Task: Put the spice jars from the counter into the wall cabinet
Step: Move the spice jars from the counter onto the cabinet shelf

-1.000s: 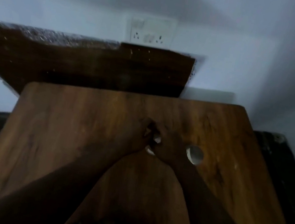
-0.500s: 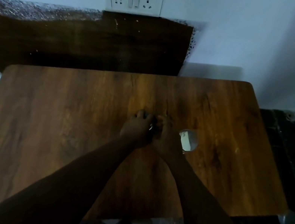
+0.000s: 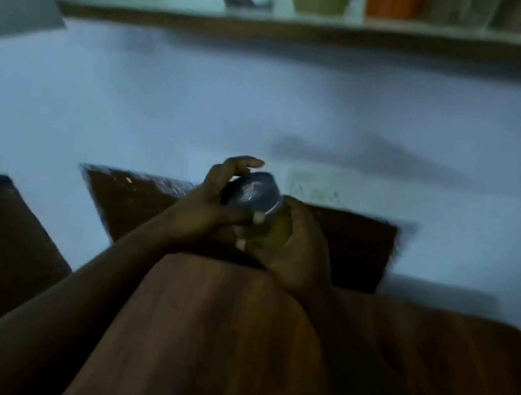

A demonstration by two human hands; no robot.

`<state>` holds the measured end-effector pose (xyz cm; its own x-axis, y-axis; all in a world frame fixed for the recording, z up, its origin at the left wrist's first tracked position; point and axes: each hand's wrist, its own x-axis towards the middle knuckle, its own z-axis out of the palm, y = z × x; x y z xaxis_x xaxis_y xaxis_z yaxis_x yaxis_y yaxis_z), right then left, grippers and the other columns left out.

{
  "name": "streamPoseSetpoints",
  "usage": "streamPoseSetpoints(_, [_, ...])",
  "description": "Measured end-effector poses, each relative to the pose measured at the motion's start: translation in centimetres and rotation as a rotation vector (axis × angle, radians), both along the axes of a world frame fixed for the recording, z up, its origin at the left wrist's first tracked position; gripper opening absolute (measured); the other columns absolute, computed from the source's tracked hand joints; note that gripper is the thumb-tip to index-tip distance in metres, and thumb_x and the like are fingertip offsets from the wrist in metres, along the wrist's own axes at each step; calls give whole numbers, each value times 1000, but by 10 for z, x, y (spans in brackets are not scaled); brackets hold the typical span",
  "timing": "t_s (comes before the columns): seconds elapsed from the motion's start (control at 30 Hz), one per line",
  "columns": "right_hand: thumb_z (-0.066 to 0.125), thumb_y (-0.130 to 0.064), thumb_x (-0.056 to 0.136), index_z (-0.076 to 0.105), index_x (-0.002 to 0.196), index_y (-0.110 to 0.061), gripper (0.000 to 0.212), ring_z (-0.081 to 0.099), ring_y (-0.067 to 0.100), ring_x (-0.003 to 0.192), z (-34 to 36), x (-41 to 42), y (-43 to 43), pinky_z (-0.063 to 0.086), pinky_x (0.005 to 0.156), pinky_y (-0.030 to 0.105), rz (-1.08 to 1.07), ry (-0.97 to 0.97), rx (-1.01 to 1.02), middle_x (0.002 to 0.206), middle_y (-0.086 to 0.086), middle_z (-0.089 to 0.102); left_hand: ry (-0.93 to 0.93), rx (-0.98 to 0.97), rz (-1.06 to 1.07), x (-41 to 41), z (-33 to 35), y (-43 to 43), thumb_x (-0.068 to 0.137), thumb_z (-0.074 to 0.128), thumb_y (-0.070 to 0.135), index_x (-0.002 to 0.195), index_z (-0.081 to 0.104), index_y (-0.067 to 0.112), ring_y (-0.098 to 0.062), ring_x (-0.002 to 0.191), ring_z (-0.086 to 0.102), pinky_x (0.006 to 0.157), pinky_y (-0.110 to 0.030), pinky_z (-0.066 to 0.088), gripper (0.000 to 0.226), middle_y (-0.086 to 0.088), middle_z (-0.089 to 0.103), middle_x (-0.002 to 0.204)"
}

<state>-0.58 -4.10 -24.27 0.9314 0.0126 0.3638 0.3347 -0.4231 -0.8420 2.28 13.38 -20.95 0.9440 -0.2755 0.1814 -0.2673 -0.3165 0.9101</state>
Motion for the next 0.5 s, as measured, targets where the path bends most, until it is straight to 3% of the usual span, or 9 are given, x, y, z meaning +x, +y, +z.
streamPoseSetpoints(0.03, [84,-62,58,52,123,-35,77,65,2,103,16,8,17,59,82,29,-78,-33,-8,118,-19,64,-64,-77,105,-1,17,7,75,90,27,141,43,33,-2,112,63,87,-27,56,82,2,53,136])
streamPoseSetpoints(0.1, [75,-72,59,47,131,-35,85,65,10,104,58,24,51,59,80,35,-224,-149,21,126,-12,62,-188,-262,323,-3,58,18,69,91,41,135,42,34,1,99,67,75,-20,57,83,6,58,128])
streamPoseSetpoints(0.23, [59,-57,68,42,136,-25,77,64,24,105,153,52,111,53,77,35,-247,-460,7,130,-2,56,-444,-352,419,7,135,40,64,92,46,128,47,36,3,103,65,78,-17,56,79,16,64,123])
streamPoseSetpoints(0.3, [64,-47,73,39,140,-25,75,63,24,108,197,70,127,55,80,36,-198,-511,-34,133,1,56,-563,-376,473,23,180,56,62,91,49,127,49,35,7,100,64,75,-14,55,78,18,65,119])
streamPoseSetpoints(0.4, [74,-44,73,43,139,-27,75,62,19,111,253,101,145,57,86,39,-95,-502,-99,129,-2,60,-553,-384,510,61,238,84,68,88,44,128,48,32,1,98,66,80,-25,58,72,17,65,113])
streamPoseSetpoints(0.5, [71,-53,77,47,137,-24,71,63,21,110,272,132,154,56,88,42,-145,-435,-193,126,-1,63,-379,-359,409,106,259,104,78,85,35,134,50,18,-15,103,68,91,-42,59,68,2,67,119])
